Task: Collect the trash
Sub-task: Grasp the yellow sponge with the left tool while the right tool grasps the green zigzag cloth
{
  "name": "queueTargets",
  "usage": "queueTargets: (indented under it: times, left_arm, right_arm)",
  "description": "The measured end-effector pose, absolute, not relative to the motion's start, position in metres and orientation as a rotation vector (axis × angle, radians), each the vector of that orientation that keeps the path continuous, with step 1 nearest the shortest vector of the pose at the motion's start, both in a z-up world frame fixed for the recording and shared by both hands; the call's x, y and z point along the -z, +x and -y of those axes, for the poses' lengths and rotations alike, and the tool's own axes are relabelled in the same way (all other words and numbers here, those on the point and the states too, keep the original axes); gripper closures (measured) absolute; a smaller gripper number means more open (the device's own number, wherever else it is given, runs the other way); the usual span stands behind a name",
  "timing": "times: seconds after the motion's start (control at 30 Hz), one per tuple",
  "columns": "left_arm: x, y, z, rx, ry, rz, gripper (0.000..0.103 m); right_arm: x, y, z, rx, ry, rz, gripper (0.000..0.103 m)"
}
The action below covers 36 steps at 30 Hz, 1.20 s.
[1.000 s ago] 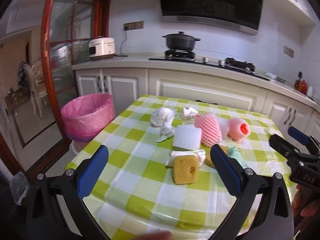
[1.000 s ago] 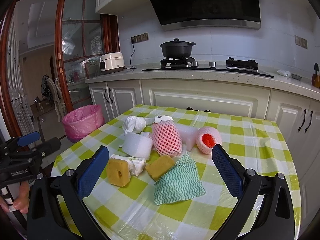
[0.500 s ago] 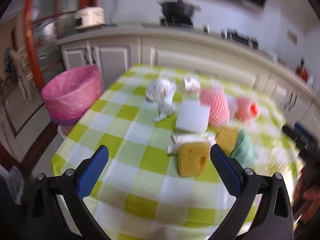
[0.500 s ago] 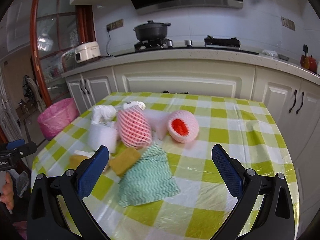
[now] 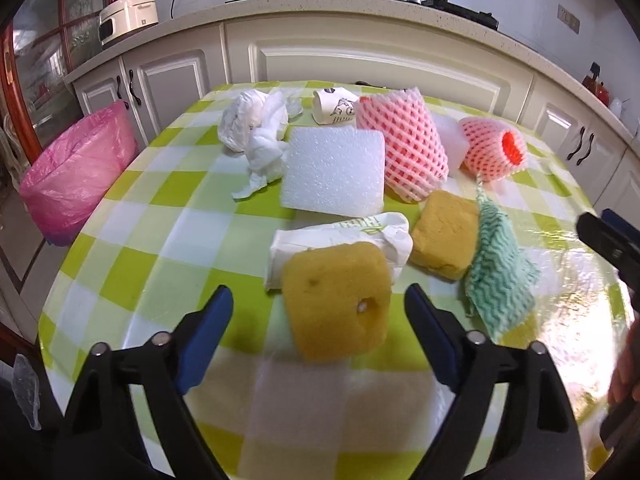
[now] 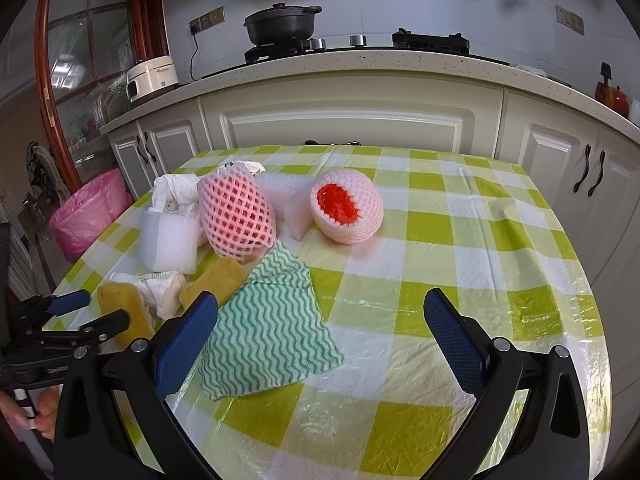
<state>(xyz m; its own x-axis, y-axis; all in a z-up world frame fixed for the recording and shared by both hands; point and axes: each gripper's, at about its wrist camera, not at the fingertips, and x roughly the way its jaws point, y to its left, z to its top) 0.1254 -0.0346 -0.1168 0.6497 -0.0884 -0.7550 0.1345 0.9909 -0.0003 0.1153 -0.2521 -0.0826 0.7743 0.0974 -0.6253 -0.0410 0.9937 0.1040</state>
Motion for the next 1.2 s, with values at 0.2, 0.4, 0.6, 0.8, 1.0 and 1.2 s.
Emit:
queueTargets:
  times: [0.2, 0.4, 0.6, 0.8, 1.0, 1.2]
  left_arm:
    - [0.135, 0.14, 0.033, 0.139, 0.03, -0.919, 0.052]
    - [0.115, 0.124, 0.008, 0.155, 0.001, -0.841, 0.056]
    - [0.094, 0.102, -0.011, 0.172, 0.038, -0.748, 0.057]
    - [0.087, 0.092, -0.03, 0.165, 0.039, -0.708, 0.057]
    - [0.081, 0.093, -0.043, 0.152, -0.006, -0.679, 0.057]
    - [0.064, 0.086, -0.061, 0.116, -0.026, -0.621, 0.057]
  right_arm:
    - [0.097, 0.119, 0.249, -0.089, 0.096, -0.727, 0.007]
    - [0.112, 0.129, 0.223, -0.159, 0.062, -0.786, 0.008]
    - [0.133, 0.147, 0.207, -0.166, 0.057, -0.88, 0.017]
    - [0.136, 0.146, 0.198, -0.212, 0.058, -0.872, 0.063]
    - [0.113, 0.131, 0.192, -0.263, 0.052, -0.796, 0.084]
    - [0.07, 0.118, 0.166, -0.335, 0.009, -0.674, 0.085]
